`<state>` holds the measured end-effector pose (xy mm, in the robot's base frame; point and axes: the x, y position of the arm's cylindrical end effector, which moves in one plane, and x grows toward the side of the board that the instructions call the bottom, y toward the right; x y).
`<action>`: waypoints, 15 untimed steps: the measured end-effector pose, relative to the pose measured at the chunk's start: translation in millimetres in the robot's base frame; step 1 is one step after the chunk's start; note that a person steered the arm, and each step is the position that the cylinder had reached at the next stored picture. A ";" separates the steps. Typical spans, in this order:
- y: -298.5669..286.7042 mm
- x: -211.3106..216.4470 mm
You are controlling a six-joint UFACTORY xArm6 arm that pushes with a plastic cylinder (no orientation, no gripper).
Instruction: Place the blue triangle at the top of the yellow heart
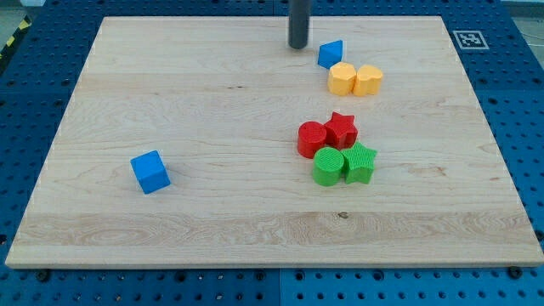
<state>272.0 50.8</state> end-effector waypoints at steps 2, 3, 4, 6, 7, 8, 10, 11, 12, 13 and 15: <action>-11.3 14.9; 27.0 26.2; 60.0 28.2; 44.9 7.8; 54.7 0.5; 104.3 -7.8; 119.2 27.3; 117.0 -4.5; 86.2 -31.5; 75.8 -11.7; 78.5 8.8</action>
<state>280.8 129.3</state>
